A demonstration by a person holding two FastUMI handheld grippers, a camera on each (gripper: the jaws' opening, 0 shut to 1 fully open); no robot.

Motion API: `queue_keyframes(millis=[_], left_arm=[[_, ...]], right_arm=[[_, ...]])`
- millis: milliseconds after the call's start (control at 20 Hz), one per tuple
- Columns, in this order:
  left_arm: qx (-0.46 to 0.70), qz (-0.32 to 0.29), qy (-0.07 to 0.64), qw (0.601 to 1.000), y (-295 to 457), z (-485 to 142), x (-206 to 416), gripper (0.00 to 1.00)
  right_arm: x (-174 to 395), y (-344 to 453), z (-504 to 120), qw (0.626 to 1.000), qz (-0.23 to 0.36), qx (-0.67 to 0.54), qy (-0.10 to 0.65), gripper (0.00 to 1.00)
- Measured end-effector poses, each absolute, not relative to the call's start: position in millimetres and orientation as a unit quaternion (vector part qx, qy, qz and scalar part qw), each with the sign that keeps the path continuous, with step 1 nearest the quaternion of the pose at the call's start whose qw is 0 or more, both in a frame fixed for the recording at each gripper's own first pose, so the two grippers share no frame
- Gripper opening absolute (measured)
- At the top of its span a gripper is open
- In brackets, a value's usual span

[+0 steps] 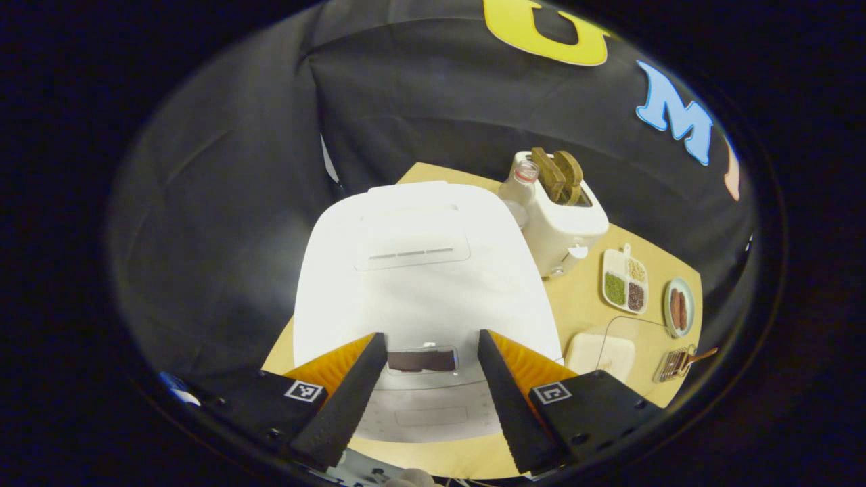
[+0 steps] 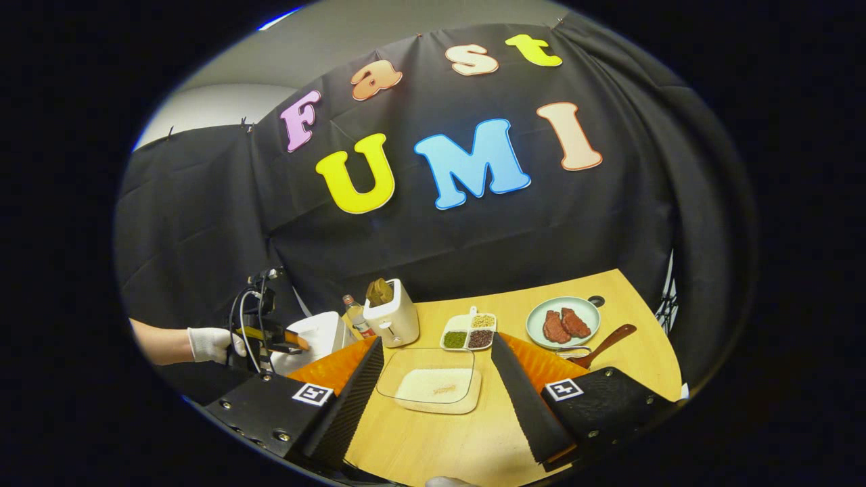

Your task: Close the left gripper, press the button to open the rice cooker; take a wooden spoon from the chopstick holder with the right hand, scoop a spoonful of rice and pour it into the rice cooker, then put the wooden spoon back into the chopstick holder.

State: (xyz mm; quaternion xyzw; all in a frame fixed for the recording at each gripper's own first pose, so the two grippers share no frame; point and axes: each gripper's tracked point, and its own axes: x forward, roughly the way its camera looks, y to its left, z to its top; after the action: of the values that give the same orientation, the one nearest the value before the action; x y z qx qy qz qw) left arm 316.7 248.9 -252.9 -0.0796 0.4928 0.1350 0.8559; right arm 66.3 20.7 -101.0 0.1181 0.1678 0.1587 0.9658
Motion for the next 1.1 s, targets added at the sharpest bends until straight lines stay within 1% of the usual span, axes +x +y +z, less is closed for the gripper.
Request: queue_keyframes(millis=[100,200,250,300,350,400,450,600,650,700,900,1100], left_arm=[[-0.078,0.121,0.464,0.874,239.2,-236.6,322.9,0.91],[-0.064,0.114,0.416,0.900,231.3,-206.7,330.8,0.96],[-0.053,0.110,0.383,0.916,226.0,-183.2,334.6,0.92],[-0.045,0.107,0.349,0.930,221.6,-160.3,338.6,0.92],[-0.039,0.101,0.312,0.944,212.7,-133.0,339.9,0.92],[-0.036,0.100,0.273,0.956,207.6,-106.1,339.7,0.96],[-0.037,0.090,0.235,0.967,197.1,-78.4,337.3,0.93],[-0.016,0.076,0.144,0.987,177.5,-7.3,311.2,0.93],[-0.010,0.066,0.118,0.991,165.5,10.4,301.9,0.99],[0.002,0.062,0.095,0.994,160.6,27.1,291.4,0.92],[0.001,0.039,0.039,0.998,130.7,70.8,244.7,0.96],[0.005,0.032,0.023,0.999,115.6,82.9,205.8,0.94]], right_arm=[[67.8,15.7,-95.9,0.971,0.148,0.098,0.159,0.98],[67.3,15.1,-90.2,0.974,0.143,0.088,0.152,0.98],[67.9,13.8,-83.4,0.976,0.138,0.086,0.142,0.98],[68.7,13.1,-77.3,0.979,0.135,0.080,0.134,0.98],[69.2,9.3,-70.5,0.982,0.125,0.067,0.126,0.98],[69.5,5.4,-60.7,0.986,0.116,0.055,0.110,0.98],[69.4,2.6,-51.2,0.988,0.110,0.045,0.098,0.98],[66.8,-3.4,-24.8,0.994,0.089,0.032,0.058,0.98],[65.9,-5.0,-16.2,0.995,0.083,0.029,0.048,0.98],[64.7,-7.5,-9.4,0.996,0.075,0.026,0.038,0.98],[57.5,-10.2,6.9,0.998,0.059,0.025,0.014,0.98],[50.1,-9.7,11.7,0.998,0.049,0.026,0.007,0.98]])
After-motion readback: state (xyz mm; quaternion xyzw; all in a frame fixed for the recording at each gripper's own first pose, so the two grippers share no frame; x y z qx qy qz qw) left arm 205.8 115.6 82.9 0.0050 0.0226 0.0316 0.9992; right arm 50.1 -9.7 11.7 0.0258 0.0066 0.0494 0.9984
